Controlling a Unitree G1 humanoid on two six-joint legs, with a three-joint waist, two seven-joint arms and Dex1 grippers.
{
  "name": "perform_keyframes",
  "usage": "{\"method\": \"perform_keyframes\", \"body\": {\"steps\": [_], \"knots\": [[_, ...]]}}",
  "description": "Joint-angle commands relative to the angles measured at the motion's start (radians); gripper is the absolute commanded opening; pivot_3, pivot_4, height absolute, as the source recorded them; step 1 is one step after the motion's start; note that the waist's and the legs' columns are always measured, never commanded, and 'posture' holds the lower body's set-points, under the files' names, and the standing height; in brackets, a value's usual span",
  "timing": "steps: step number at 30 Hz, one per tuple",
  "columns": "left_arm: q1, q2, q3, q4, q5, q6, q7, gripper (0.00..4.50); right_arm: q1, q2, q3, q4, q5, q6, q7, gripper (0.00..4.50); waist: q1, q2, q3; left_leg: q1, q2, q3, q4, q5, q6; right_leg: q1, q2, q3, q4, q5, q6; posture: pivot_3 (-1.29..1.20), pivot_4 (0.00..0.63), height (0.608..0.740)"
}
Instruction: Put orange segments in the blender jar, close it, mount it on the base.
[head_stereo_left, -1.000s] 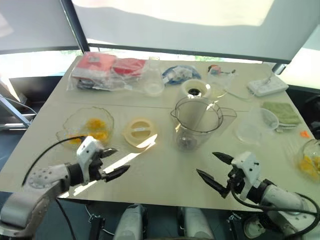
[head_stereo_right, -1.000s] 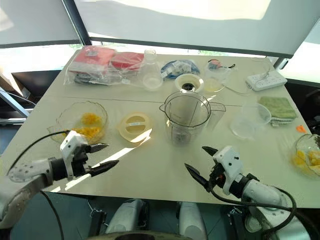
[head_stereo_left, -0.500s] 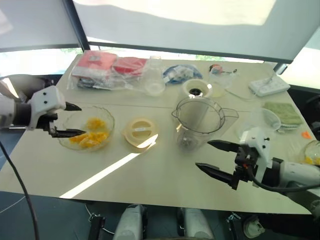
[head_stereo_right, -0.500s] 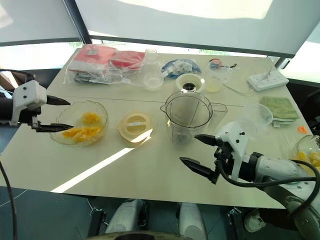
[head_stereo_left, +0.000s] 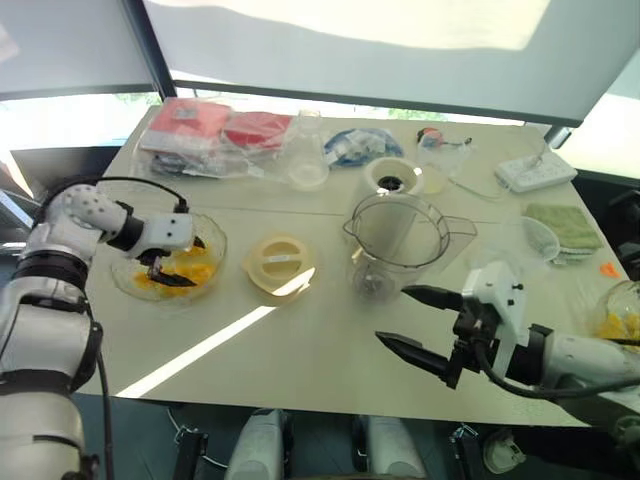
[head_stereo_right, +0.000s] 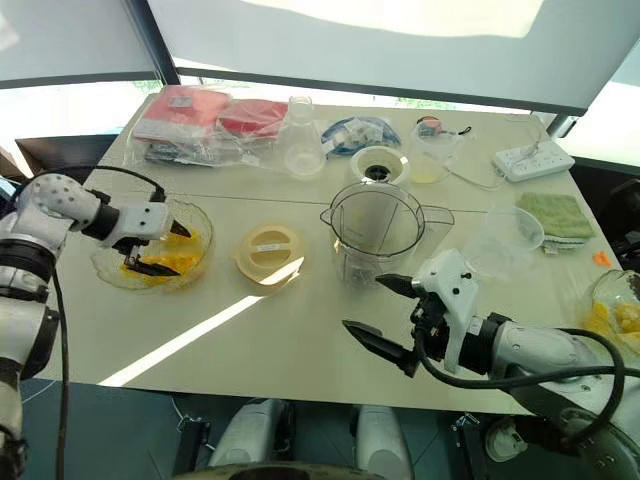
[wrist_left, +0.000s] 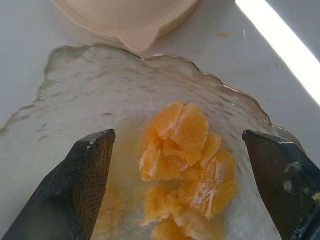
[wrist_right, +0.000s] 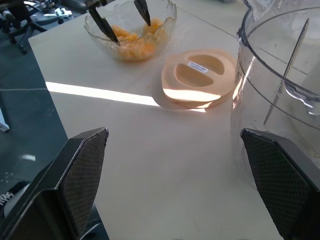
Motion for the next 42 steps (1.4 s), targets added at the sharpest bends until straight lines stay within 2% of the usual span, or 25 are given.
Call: {"method": "perform_keyframes", "body": {"steps": [1,11,16,23,25,27,31,33,38,42], "knots": [[-0.038,-0.001,-0.018,0.042,0.061,-0.046,0.049,4.26,0.000,-0.013,-0.029,-0.042,0.041,-0.013,-0.048,4.46,0.000,0.000,0.000,0.000,0.000,0.000,0.000,0.000,0.000,0.000,0.000,0.000,0.000,0.000,0.000,0.00,0.150,0.740],[-0.031,-0.063,-0.034,0.118,0.161,-0.026,0.198,4.26,0.026,-0.031,-0.029,-0.058,0.048,-0.035,-0.095,4.46,0.000,-0.002,-0.001,0.000,0.000,0.000,0.001,0.000,0.000,0.001,0.000,0.000,0.000,0.001,0.001,0.00,0.150,0.740],[-0.019,-0.092,-0.033,0.140,0.191,0.028,0.292,4.26,0.059,-0.090,-0.074,-0.085,0.076,-0.023,-0.101,4.46,0.001,-0.002,-0.002,0.000,0.000,0.000,0.002,0.000,0.000,0.001,-0.001,0.000,0.001,0.002,0.003,0.00,0.150,0.740],[0.008,-0.117,-0.048,0.146,0.222,0.036,0.316,4.26,0.087,-0.127,-0.105,-0.094,0.096,-0.034,-0.128,4.46,0.001,-0.002,-0.002,0.006,0.000,0.000,0.002,0.000,0.000,0.007,-0.001,0.000,0.001,0.001,0.002,0.00,0.150,0.740],[0.016,-0.120,-0.056,0.149,0.236,0.040,0.340,3.70,0.087,-0.130,-0.097,-0.091,0.088,-0.036,-0.131,4.50,0.000,-0.002,-0.002,0.008,0.000,0.000,0.002,0.000,0.000,0.008,-0.001,0.001,0.001,0.000,0.000,0.00,0.150,0.740],[0.020,-0.122,-0.059,0.151,0.247,0.041,0.355,2.92,0.081,-0.132,-0.091,-0.086,0.082,-0.037,-0.134,4.50,0.000,-0.002,-0.002,0.008,0.000,0.001,0.002,0.000,0.000,0.008,-0.001,0.001,0.001,0.000,0.000,0.00,0.150,0.740],[0.022,-0.119,-0.058,0.150,0.260,0.035,0.365,0.79,0.064,-0.135,-0.087,-0.076,0.075,-0.039,-0.137,4.50,0.000,-0.002,-0.003,0.010,0.000,0.001,0.002,0.000,0.000,0.009,-0.001,0.001,0.003,0.000,0.000,0.00,0.150,0.740],[0.022,-0.110,-0.055,0.149,0.261,0.032,0.367,0.03,0.051,-0.138,-0.081,-0.070,0.068,-0.040,-0.137,4.50,0.000,-0.002,-0.003,0.011,0.000,0.001,0.002,0.000,0.000,0.009,-0.001,0.001,0.003,0.000,-0.001,0.00,0.150,0.740],[0.012,-0.070,-0.019,0.145,0.231,0.040,0.346,0.03,0.024,-0.135,-0.059,-0.056,0.061,-0.038,-0.139,4.50,-0.002,-0.003,-0.002,0.011,0.001,0.001,0.002,0.000,0.000,0.009,-0.001,0.002,0.003,0.000,-0.001,0.00,0.150,0.740],[-0.019,-0.041,0.080,0.139,0.128,0.108,0.258,0.03,0.010,-0.129,-0.026,-0.049,0.047,-0.038,-0.134,4.50,-0.002,-0.003,-0.002,0.010,0.002,0.001,0.002,0.000,0.000,0.008,0.000,0.001,0.003,0.000,-0.001,0.00,0.150,0.740]]}}
